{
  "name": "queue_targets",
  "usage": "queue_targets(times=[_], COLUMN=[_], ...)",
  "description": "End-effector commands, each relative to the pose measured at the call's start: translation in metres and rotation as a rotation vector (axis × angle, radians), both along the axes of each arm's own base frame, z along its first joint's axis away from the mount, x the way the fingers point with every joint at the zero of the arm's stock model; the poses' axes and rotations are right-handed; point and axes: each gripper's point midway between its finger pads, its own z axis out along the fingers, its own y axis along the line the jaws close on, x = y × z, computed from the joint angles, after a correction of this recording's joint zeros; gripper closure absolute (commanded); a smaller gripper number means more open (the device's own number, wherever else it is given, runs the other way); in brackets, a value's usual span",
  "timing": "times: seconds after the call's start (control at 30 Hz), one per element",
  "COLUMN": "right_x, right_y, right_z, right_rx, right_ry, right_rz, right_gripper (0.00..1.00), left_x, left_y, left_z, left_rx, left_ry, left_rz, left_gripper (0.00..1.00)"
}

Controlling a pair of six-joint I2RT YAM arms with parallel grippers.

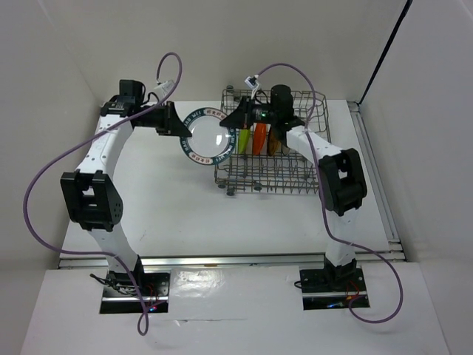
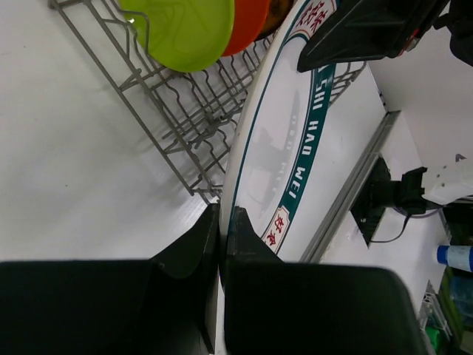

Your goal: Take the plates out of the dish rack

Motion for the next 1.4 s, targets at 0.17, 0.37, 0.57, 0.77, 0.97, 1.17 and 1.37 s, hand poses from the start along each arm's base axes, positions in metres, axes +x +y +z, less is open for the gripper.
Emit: queue_targets(times=[0.17,0.37,0.57,0.77,0.97,1.17,1.37], right_x=[0.012,0.053,0.097,0.097,0.077,0.066,0.062], right_y=[0.003,-0.015,-0.100,-0.215,-0.246,-0.250,-0.255], right_z=[0.027,0.046,0.069,0.043,-0.001,-0.041,-0.065], right_rx=[-0.026,-0.147,-0.375,-0.779,-0.897,-0.929,-0.965], right_ry=[-0.070,-0.132,-0.107,-0.053,0.082,0.199,0.244], right_rz=[-0.032,-0.271,-0.714,-1.145,-1.147,-1.137,-1.156], right_gripper=[0.60,0.24,0.24,0.22,0.21,0.21,0.27], left_x=[0.006,0.028,0.044,0.059,0.062,0.057,0.051], left_y=[0.032,0.079,0.111,0.109,0.110,0.114,0.113], left_z=[0.005,-0.028,-0.105,-0.146,-0.184,-0.207,-0.210], left_rx=[-0.128,-0.105,-0.039,-0.081,-0.083,-0.043,-0.039], left_ry=[0.046,0.125,0.326,0.410,0.480,0.538,0.557], left_rz=[0.037,0.222,0.365,0.335,0.336,0.357,0.351], left_gripper=[1.00,1.00,1.00,1.00,1.00,0.51,0.29])
